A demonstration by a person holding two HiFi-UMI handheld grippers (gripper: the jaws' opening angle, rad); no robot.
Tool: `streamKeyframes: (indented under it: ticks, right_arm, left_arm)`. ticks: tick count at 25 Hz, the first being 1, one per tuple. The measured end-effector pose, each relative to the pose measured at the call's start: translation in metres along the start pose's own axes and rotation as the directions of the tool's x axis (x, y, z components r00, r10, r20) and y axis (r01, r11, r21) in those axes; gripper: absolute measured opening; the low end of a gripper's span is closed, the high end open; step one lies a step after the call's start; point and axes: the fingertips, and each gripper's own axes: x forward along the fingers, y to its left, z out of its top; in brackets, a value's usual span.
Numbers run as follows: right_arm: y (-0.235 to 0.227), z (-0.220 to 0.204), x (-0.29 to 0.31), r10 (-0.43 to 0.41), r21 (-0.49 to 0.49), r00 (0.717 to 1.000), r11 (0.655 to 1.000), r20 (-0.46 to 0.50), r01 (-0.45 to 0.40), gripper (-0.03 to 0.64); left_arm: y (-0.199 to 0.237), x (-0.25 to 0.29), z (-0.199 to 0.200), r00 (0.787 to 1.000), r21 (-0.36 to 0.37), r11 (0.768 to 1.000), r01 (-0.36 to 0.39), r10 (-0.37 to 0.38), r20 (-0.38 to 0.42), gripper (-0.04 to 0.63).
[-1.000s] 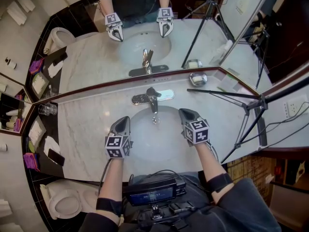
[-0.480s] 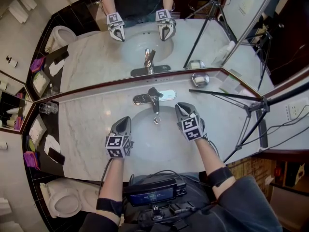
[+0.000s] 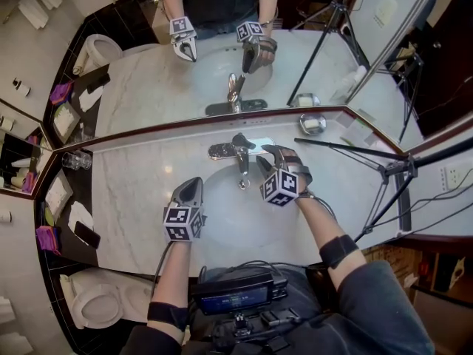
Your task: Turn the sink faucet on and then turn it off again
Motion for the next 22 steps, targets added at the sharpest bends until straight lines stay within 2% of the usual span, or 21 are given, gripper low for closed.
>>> streamKeyframes:
  ticks: [5,10,15,22]
  right_arm:
    - [0.000,0.011,0.017,0.018,-0.226,1.000,0.974,-0.016,-0.022,0.190]
    - [0.002,0.015,0.033,0.023,-0.376,0.999,0.926,-0.027,-0.031,0.190]
    - [0.017,0.009,0.044,0.076,-0.458,0.994,0.883,-0.075,-0.102,0.189]
    - [0.017,-0.001,0.049,0.009,-0.568,0.995,0.821,-0.100,-0.064,0.189]
  left_arm:
    - [0.002,-0.001,-0.001,1.000,-0.004,1.000,-0.005,0.005,-0.002,0.001]
    - [0.004,-0.001,-0.001,1.000,-0.007,1.000,-0.006,0.006,0.000,0.001]
    - [0.005,-0.001,-0.002,1.000,-0.011,1.000,-0.012,0.012,0.002,0.001]
    - [0.005,0.000,-0.009,1.000,-0.023,1.000,-0.013,0.013,-0.008,0.000]
